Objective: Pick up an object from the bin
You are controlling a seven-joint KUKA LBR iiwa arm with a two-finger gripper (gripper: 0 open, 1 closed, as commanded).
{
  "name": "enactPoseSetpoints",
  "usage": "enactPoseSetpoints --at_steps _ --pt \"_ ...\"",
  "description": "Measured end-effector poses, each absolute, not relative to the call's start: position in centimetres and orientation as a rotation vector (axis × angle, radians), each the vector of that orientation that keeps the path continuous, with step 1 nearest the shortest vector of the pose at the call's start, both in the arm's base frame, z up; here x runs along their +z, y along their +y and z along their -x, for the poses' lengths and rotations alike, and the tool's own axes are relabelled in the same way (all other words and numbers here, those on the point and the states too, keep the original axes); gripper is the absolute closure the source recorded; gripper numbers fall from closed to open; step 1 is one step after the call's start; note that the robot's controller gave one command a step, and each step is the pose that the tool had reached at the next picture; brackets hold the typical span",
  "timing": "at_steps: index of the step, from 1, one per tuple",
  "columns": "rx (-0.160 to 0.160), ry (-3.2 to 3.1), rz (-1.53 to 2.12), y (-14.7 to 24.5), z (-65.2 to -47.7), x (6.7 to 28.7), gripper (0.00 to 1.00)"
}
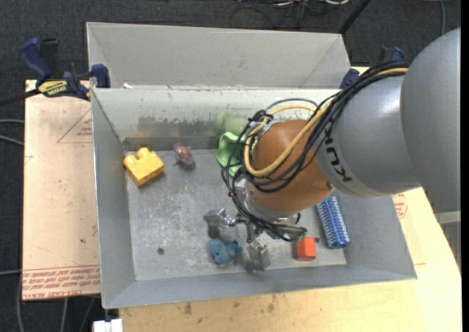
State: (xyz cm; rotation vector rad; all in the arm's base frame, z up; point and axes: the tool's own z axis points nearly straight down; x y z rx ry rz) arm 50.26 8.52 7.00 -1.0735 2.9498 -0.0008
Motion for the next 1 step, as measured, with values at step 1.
enactPoseSetpoints --at_steps 1 --pt "0.002 2.948 1.08 8.76 -50.22 7.03 1.0"
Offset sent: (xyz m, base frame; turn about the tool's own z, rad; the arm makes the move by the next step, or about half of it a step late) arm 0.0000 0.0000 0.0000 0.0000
